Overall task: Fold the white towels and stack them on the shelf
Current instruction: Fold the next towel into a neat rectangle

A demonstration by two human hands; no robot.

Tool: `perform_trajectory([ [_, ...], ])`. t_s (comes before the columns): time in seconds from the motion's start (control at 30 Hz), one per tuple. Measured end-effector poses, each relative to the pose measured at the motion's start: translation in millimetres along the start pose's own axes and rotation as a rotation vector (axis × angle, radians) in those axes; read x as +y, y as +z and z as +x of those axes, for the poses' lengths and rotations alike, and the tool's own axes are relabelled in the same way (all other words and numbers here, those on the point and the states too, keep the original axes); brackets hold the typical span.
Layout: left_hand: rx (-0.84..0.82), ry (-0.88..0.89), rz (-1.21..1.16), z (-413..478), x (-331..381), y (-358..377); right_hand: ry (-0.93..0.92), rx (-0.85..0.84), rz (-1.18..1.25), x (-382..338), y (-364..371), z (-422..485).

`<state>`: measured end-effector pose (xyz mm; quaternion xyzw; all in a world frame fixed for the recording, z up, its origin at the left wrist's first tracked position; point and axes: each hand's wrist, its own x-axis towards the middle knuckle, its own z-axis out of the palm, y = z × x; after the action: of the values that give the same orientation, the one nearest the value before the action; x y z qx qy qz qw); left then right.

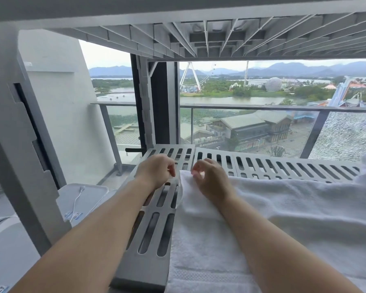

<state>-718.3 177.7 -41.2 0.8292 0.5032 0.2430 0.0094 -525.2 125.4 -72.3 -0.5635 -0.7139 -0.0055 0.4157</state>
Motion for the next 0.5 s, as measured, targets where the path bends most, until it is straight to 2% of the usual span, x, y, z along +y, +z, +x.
perform_trajectory([
  [0.1,0.060,-0.023,-0.156,-0.4,-1.1,-7.1,-0.169,-0.141,-0.133,-7.9,-1.0,-3.1],
  [0.17,0.043,-0.023,-0.213,-2.1,4.5,-9.6,-0.187,-0.221,-0.216,-14.3,-3.6,-4.5],
  [0.27,0.007,-0.043,-0.256,-6.7,10.0,-5.7,-0.168,-0.253,-0.356,-26.4,-1.1,-10.5],
  [0.43,0.047,-0.106,-0.225,-11.3,12.0,0.4,0.038,-0.313,-0.123,-26.0,-13.3,-24.1],
  [0.5,0.081,-0.082,-0.217,-8.7,16.8,1.5,0.065,-0.244,-0.119,-17.0,-35.0,-30.4],
])
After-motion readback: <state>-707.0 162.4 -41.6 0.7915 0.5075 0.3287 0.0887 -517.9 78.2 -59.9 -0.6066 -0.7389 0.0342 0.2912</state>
